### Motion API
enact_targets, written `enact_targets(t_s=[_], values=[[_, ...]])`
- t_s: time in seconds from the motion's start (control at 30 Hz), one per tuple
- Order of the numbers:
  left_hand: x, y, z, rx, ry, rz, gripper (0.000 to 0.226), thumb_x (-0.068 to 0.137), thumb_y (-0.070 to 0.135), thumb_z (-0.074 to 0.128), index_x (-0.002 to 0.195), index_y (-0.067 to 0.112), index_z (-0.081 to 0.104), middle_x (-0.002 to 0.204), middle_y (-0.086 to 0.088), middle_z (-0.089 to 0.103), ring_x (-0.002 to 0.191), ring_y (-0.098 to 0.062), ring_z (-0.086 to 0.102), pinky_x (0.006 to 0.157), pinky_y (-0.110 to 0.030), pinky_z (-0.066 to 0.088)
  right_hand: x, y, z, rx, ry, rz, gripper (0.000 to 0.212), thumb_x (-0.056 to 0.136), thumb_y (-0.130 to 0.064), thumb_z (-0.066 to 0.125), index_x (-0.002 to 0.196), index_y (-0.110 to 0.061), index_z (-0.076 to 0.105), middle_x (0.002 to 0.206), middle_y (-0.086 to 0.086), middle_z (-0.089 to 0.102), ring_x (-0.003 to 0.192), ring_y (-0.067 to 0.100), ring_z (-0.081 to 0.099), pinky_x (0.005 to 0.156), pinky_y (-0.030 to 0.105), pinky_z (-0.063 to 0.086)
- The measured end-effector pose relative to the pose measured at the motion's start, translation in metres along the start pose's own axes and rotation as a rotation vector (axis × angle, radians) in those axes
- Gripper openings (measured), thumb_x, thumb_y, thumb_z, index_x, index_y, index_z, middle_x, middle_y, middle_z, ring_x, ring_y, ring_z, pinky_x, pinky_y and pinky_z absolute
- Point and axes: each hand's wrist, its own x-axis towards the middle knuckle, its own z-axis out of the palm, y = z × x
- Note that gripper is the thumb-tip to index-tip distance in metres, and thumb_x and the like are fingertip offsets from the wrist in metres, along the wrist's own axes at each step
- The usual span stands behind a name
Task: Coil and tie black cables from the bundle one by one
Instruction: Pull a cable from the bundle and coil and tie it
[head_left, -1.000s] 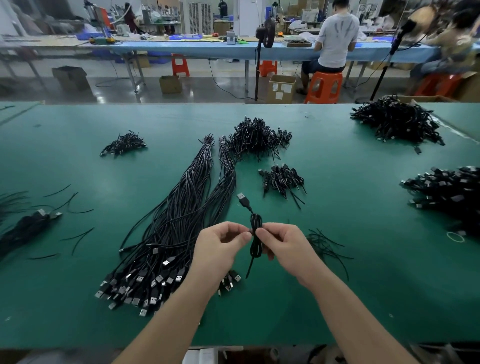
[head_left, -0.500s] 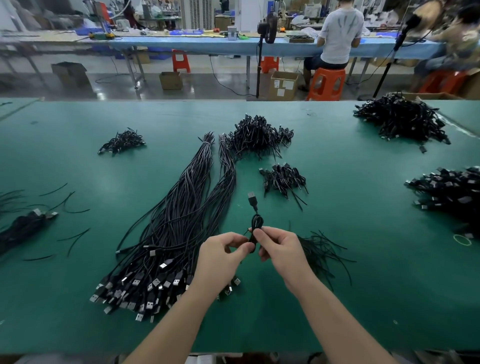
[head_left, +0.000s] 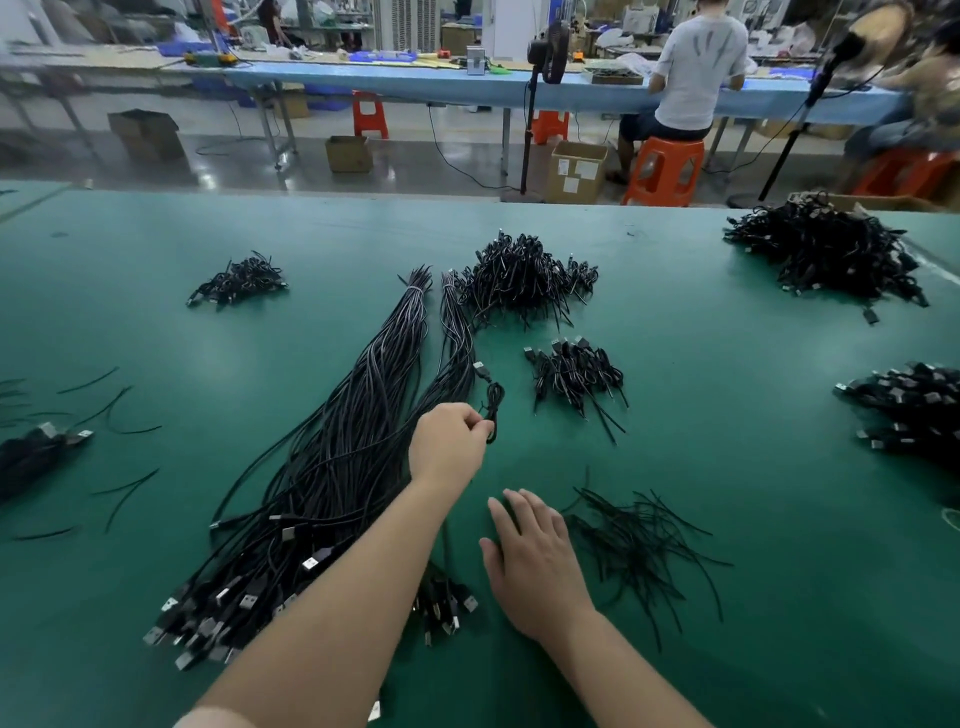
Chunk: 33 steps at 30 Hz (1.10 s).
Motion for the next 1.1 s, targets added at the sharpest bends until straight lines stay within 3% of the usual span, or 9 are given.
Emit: enact_targets(t_s=[0.1,0.2,0.4,0.53,0.67,0.9,1.1], values=[[0.030,0.007,0.019,0.064,-0.019,-0.005,0.018,0.094,0.031,0.067,0.081,0.018,0.071,0.078,0.001,0.070,0.077,-0.021,0.066,0.068,-0.031,0.052,-0.003,-0.001,0.002,0.024,0.080,0.014,0.052,0.101,-0.043,0.033,0.143,-0.017,0.050,0.148,0.004,0.049,0.141,0.025,0.040,0.116,0.044,0.032],[0.061,0.015,0.037,0.076,-0.030,-0.043,0.021,0.096,0.029,0.065,0.081,0.015,0.070,0.079,-0.002,0.069,0.077,-0.023,0.065,0.066,-0.031,0.049,-0.003,0.000,0.003,0.019,0.109,0.017,0.050,0.100,-0.044,0.035,0.140,-0.019,0.051,0.144,0.001,0.050,0.138,0.023,0.043,0.115,0.043,0.035],[0.109,0.025,0.072,0.129,-0.057,-0.135,0.026,0.098,0.025,0.063,0.084,0.004,0.068,0.084,-0.011,0.071,0.080,-0.030,0.069,0.069,-0.036,0.058,0.000,0.000,-0.002,0.001,0.109,-0.002,0.046,0.094,-0.043,0.044,0.132,-0.021,0.058,0.133,-0.002,0.057,0.128,0.021,0.053,0.104,0.041,0.047],[0.117,0.036,0.097,0.185,-0.079,-0.139,0.018,0.096,0.018,0.063,0.080,0.008,0.065,0.085,-0.008,0.070,0.077,-0.028,0.065,0.064,-0.032,0.051,0.001,0.001,0.001,0.022,0.107,-0.015,0.049,0.089,-0.039,0.046,0.132,-0.021,0.059,0.133,-0.003,0.056,0.129,0.022,0.052,0.103,0.042,0.047],[0.117,0.045,0.111,0.229,-0.109,-0.081,0.021,0.099,0.025,0.061,0.086,0.009,0.068,0.088,-0.008,0.071,0.077,-0.028,0.063,0.064,-0.031,0.048,0.002,0.000,-0.002,0.043,0.138,-0.002,0.050,0.080,-0.039,0.058,0.126,-0.020,0.063,0.127,-0.004,0.060,0.122,0.019,0.057,0.098,0.037,0.051],[0.113,0.043,0.100,0.308,-0.201,0.034,0.036,0.107,0.034,0.044,0.098,0.008,0.067,0.098,-0.009,0.070,0.086,-0.028,0.066,0.071,-0.035,0.054,0.000,0.002,0.001,0.036,0.106,-0.016,0.047,0.093,-0.041,0.042,0.134,-0.022,0.055,0.138,-0.004,0.052,0.135,0.020,0.046,0.109,0.042,0.041],[0.095,0.033,0.047,0.292,-0.032,0.268,0.035,0.106,0.033,0.041,0.103,0.010,0.068,0.101,-0.006,0.059,0.080,-0.022,0.059,0.069,-0.034,0.050,-0.001,0.001,0.001,0.019,0.144,0.008,0.044,0.094,-0.043,0.047,0.131,-0.023,0.058,0.133,-0.003,0.057,0.129,0.021,0.052,0.105,0.042,0.046]])
